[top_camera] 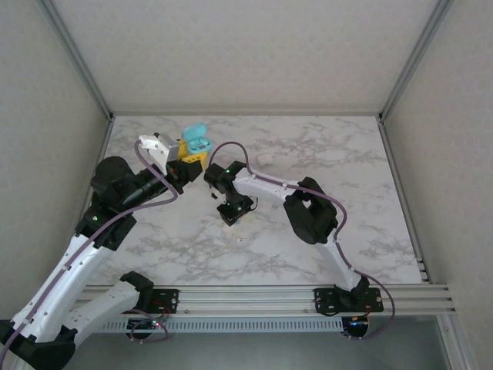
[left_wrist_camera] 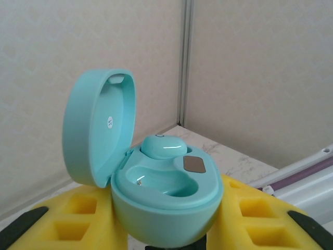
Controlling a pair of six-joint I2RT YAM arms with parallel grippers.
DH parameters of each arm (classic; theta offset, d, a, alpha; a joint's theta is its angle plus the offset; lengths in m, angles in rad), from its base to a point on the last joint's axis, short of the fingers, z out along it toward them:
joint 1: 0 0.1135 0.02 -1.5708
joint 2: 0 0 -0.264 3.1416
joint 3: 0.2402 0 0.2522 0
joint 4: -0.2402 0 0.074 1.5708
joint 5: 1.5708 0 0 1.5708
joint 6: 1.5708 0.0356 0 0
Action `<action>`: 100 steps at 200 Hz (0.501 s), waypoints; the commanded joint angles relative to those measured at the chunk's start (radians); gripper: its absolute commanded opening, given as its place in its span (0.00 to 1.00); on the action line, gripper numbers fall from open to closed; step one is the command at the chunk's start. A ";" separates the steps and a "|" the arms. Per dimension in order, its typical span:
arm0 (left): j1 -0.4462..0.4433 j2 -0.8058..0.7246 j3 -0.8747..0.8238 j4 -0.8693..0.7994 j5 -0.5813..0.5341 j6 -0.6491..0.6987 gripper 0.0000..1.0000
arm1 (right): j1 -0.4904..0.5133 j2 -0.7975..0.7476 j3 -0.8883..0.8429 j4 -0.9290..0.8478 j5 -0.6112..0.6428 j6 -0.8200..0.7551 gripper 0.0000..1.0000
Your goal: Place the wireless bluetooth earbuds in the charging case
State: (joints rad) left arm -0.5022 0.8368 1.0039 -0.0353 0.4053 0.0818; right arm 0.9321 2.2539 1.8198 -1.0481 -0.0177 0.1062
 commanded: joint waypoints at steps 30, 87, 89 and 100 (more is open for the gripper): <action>-0.007 -0.011 -0.010 0.016 -0.011 -0.004 0.27 | 0.006 0.028 0.008 -0.025 0.022 -0.024 0.35; -0.007 -0.010 -0.010 0.015 -0.008 -0.006 0.27 | 0.011 0.045 0.012 -0.049 0.062 -0.029 0.33; -0.007 -0.010 -0.010 0.015 -0.008 -0.005 0.27 | 0.012 0.045 0.012 -0.050 0.063 -0.030 0.33; -0.007 -0.010 -0.011 0.018 -0.008 -0.007 0.27 | 0.017 0.047 0.011 -0.052 0.066 -0.031 0.34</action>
State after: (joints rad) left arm -0.5022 0.8368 0.9993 -0.0360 0.4057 0.0818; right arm 0.9325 2.2723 1.8198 -1.0588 0.0116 0.0898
